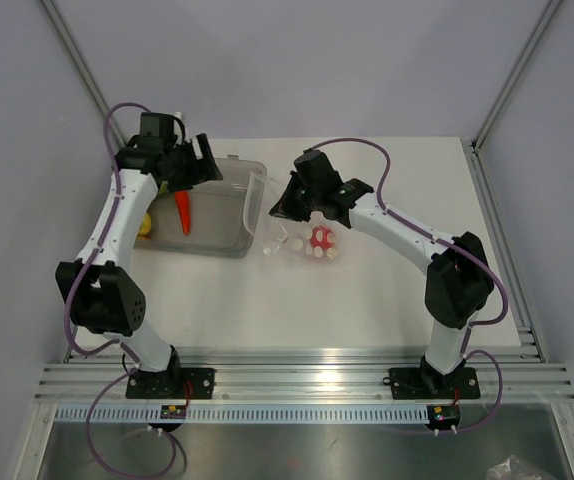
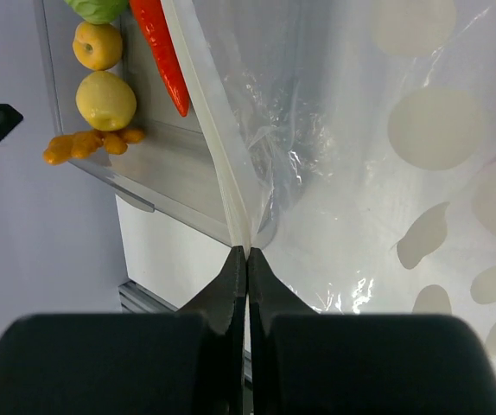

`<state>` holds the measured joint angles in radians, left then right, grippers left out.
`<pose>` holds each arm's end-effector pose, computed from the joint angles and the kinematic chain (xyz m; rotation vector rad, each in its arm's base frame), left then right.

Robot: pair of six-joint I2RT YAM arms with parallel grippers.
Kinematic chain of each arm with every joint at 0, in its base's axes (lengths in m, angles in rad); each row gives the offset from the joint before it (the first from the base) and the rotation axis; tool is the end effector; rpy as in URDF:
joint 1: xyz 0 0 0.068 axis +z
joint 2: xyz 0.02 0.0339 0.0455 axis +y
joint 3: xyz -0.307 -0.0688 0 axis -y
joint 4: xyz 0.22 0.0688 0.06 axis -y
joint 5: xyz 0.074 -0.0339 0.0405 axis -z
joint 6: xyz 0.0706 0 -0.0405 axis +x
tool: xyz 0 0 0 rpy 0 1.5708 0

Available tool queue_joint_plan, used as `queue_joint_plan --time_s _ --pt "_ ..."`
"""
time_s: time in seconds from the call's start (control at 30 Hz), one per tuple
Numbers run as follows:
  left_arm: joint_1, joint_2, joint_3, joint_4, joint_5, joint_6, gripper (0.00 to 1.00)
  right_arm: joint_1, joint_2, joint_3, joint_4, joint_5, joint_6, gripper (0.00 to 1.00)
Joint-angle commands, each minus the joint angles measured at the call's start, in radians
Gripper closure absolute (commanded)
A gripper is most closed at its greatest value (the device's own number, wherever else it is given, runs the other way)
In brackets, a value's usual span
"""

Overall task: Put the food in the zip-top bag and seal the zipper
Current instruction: Pick up the fake vegetable from the bin.

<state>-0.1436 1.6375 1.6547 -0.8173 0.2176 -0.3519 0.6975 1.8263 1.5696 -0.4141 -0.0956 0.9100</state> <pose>0.3531 -0.0665 0.3810 -0.1438 2.3986 -0.4930 0.3319 0.2869 0.3230 0.2013 2.4154 0.9232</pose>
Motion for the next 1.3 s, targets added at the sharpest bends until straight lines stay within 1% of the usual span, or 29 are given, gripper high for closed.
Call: queue_joint_plan --time_s 0.0,0.03,0.13,0.17,0.23,0.27,0.33,0.4,0.43,0.53,0.57,0.63,0.67,0.83,0.93,0.97,1.03,1.07,1.13,1.17,1.23,1.27 --pt "0.128 0.048 0.040 -0.043 -0.207 -0.048 0.18 -0.001 -0.050 0.003 0.021 0.016 -0.031 1.00" --pt "0.140 0.095 0.045 -0.039 -0.268 -0.051 0.18 -0.001 -0.053 0.003 0.017 0.016 -0.036 1.00" --pt "0.176 0.169 0.071 -0.001 -0.342 -0.050 0.18 -0.001 -0.053 0.004 0.012 0.014 -0.049 1.00" --pt "0.186 0.230 0.083 0.007 -0.351 -0.044 0.18 -0.001 -0.053 0.009 0.011 0.013 -0.056 1.00" --pt "0.197 0.303 0.160 -0.003 -0.342 -0.036 0.18 0.000 -0.050 0.015 0.008 0.000 -0.068 1.00" --pt "0.200 0.385 0.196 -0.014 -0.346 -0.036 0.18 0.000 -0.047 0.023 0.002 0.000 -0.077 1.00" --pt "0.211 0.454 0.279 -0.031 -0.350 -0.032 0.18 0.000 -0.042 0.026 0.000 0.000 -0.083 1.00" --pt "0.225 0.533 0.327 -0.048 -0.345 -0.024 0.19 0.002 -0.041 0.023 0.000 0.005 -0.083 1.00" --pt "0.229 0.556 0.377 -0.052 -0.343 -0.022 0.19 0.002 -0.039 0.024 0.001 0.004 -0.085 1.00" --pt "0.242 0.639 0.442 -0.057 -0.296 -0.001 0.19 0.002 -0.030 0.029 0.001 -0.004 -0.091 1.00" --pt "0.242 0.665 0.488 -0.065 -0.287 0.005 0.20 0.002 -0.027 0.032 0.000 -0.006 -0.094 1.00" --pt "0.242 0.727 0.528 -0.085 -0.268 0.007 0.22 0.000 -0.015 0.036 -0.003 -0.010 -0.095 1.00" --pt "0.240 0.742 0.554 -0.089 -0.268 0.005 0.23 0.000 -0.010 0.043 -0.005 -0.012 -0.097 1.00" --pt "0.242 0.780 0.550 -0.072 -0.281 0.004 0.32 0.000 0.016 0.058 -0.011 -0.023 -0.095 1.00" --pt "0.242 0.785 0.539 -0.066 -0.268 0.007 0.33 0.002 0.021 0.061 -0.018 -0.013 -0.097 1.00" --pt "0.240 0.785 0.539 -0.068 -0.267 0.007 0.38 0.000 0.022 0.063 -0.020 -0.013 -0.095 1.00" --pt "0.240 0.779 0.527 -0.065 -0.258 0.008 0.44 0.000 0.022 0.060 -0.023 -0.007 -0.094 1.00" --pt "0.240 0.768 0.522 -0.063 -0.254 0.008 0.55 0.002 0.021 0.060 -0.023 -0.004 -0.092 1.00" --pt "0.239 0.743 0.499 -0.057 -0.244 0.011 0.66 0.002 0.019 0.055 -0.028 0.000 -0.089 1.00" --pt "0.236 0.730 0.487 -0.054 -0.241 0.014 0.74 0.002 0.015 0.052 -0.026 0.007 -0.089 1.00" --pt "0.231 0.667 0.453 -0.043 -0.225 0.028 0.81 0.002 0.010 0.043 -0.028 0.013 -0.086 1.00" --pt "0.225 0.639 0.442 -0.043 -0.224 0.034 0.82 0.000 0.008 0.041 -0.028 0.016 -0.085 1.00"
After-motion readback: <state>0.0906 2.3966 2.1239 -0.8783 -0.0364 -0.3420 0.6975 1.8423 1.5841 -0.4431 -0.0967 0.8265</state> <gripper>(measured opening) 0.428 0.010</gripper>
